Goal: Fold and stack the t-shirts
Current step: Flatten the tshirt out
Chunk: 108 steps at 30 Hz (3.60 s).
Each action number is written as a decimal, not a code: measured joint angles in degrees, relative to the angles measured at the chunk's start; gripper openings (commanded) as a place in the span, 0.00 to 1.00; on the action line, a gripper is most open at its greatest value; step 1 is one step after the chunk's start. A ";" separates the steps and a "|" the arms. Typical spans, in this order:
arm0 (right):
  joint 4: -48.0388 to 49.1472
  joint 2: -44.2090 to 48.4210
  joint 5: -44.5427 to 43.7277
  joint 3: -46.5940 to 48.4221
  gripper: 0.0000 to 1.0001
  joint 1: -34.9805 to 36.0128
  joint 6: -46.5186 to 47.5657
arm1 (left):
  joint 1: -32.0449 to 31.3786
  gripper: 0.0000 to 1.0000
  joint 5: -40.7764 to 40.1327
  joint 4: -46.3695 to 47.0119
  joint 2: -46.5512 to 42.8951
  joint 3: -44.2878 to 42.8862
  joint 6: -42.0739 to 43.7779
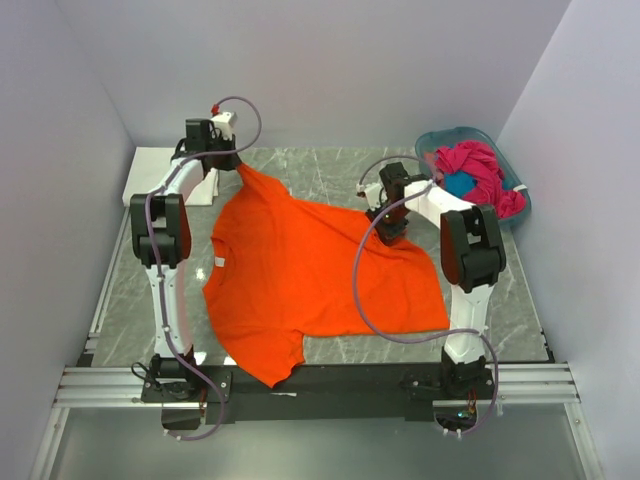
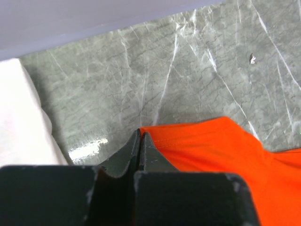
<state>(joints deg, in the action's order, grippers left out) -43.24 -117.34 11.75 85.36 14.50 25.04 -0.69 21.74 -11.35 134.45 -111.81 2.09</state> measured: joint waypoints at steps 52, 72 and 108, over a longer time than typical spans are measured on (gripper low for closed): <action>-12.24 -9.22 11.17 21.97 0.01 -11.80 4.81 | 0.24 0.00 0.94 0.79 -1.38 1.01 -0.26; -9.01 -2.51 13.25 22.08 0.49 -7.69 2.21 | 0.24 0.00 0.96 0.79 -1.38 1.01 -0.26; -6.49 3.54 23.67 4.94 0.56 -6.86 66.99 | 0.24 0.00 0.98 0.76 -1.46 1.25 -0.42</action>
<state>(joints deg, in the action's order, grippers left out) -49.74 -113.80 35.42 90.30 7.64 92.03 -0.45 22.72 -10.59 132.99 -110.56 1.67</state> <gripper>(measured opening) 0.575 0.014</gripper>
